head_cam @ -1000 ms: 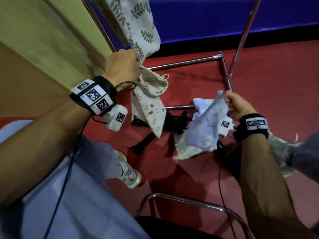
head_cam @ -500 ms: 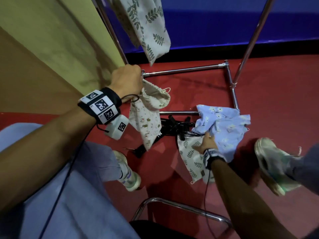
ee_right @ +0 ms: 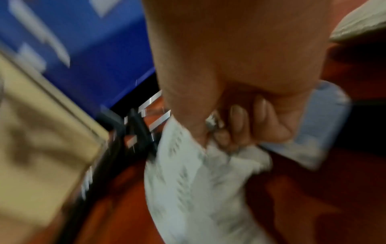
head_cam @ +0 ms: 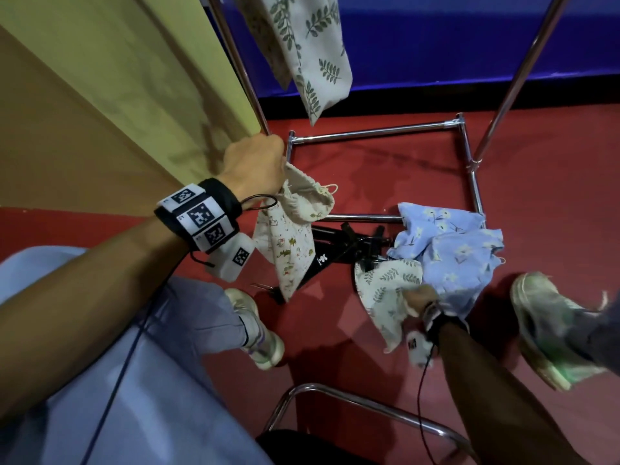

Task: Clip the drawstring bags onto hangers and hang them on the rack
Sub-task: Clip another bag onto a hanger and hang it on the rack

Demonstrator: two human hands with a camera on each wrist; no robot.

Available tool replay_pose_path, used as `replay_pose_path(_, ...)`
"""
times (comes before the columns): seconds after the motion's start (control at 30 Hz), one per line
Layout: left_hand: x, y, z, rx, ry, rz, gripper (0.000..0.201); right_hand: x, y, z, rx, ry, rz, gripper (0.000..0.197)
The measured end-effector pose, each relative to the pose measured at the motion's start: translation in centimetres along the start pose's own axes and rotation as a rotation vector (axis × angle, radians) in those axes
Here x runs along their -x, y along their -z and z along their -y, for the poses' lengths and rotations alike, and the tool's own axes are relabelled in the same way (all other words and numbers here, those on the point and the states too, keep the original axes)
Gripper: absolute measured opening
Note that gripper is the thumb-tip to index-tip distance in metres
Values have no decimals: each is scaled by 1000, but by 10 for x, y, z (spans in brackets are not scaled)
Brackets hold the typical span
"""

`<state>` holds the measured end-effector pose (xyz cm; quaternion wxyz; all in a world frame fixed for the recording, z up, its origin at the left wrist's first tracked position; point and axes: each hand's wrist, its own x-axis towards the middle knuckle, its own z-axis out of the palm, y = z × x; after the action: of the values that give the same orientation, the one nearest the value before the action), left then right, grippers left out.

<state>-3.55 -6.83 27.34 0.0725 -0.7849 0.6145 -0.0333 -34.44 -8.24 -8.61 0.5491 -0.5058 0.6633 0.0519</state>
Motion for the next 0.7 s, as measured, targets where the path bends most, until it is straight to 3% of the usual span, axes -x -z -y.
replay_pose_path(0.07,-1,2,1,8,-3,-18,19,-7,23,33,-316,149,79,17)
replay_pose_path(0.13,-3,4,1,8,-11,-38,16,-14,48,53,-1000,131,82,23)
replay_pose_path(0.17,-3,3,0,7,-13,-43,15,-15,58,59,-1226,106,58,31)
replay_pose_path(0.2,-3,3,-1,5,-15,-43,14,-20,66,60,-1283,120,46,37)
replay_pose_path(0.27,-3,1,-3,0,-11,-33,14,-22,71,58,-1070,114,-28,32)
replay_pose_path(0.37,-2,-4,-3,3,1,-18,15,-27,37,40,-149,64,-75,24)
replay_pose_path(0.4,-1,-6,-3,8,2,-15,16,-31,19,27,-37,58,-62,19)
replay_pose_path(0.53,4,-14,0,55,3,19,24,-38,-56,-9,138,240,-59,8)
replay_pose_path(0.63,5,-20,2,65,22,66,24,-52,-78,-14,236,364,-141,39)
replay_pose_path(0.7,6,-25,2,44,42,93,23,-69,-75,-17,282,401,-202,44)
